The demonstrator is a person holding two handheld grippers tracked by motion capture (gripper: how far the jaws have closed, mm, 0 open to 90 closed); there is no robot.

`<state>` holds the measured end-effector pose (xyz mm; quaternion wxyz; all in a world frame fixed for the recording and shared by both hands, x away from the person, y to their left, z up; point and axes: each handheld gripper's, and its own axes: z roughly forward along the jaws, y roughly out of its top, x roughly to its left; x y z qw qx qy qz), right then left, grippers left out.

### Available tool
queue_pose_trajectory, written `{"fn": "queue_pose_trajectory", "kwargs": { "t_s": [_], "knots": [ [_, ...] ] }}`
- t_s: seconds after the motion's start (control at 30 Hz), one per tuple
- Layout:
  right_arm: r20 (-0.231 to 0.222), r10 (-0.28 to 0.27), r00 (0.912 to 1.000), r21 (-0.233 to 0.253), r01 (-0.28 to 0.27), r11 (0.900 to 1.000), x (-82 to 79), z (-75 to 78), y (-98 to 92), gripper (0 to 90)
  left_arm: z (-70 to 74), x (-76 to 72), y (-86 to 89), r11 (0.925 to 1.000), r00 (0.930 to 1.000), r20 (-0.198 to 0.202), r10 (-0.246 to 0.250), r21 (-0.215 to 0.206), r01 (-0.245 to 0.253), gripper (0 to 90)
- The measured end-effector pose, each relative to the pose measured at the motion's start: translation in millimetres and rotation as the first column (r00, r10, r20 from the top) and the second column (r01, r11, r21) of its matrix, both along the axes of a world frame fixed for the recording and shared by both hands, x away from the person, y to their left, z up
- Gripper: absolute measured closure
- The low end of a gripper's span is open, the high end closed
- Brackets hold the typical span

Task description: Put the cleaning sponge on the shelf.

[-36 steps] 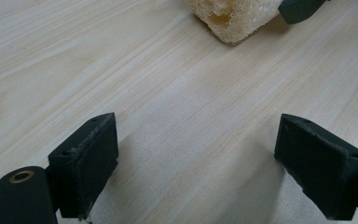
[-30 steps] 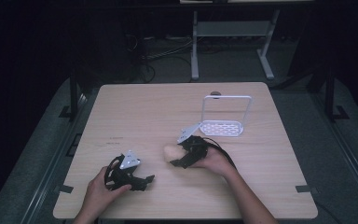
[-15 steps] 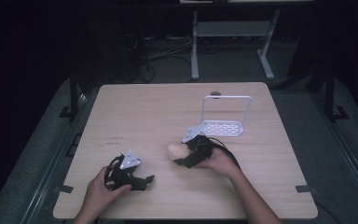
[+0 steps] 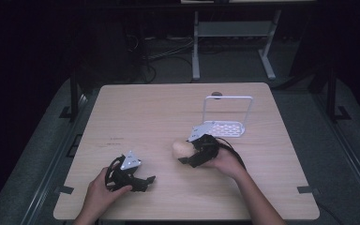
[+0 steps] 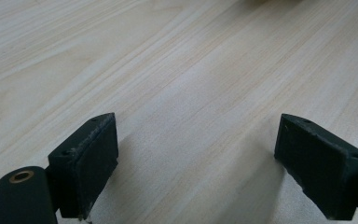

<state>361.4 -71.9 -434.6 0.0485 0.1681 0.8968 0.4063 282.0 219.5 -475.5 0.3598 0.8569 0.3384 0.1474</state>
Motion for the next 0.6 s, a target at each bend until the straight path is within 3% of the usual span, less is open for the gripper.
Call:
{"fn": "queue_pose_trajectory", "kwargs": {
  "t_s": [0.6],
  "knots": [
    [0.019,-0.082,0.9965,0.04,0.081,0.996,4.9,11.4,-23.7,26.6,0.0,-0.1,-0.1,1.0,1.0,-0.002,0.001,-0.002,-0.001,12.8]
  ]
}}
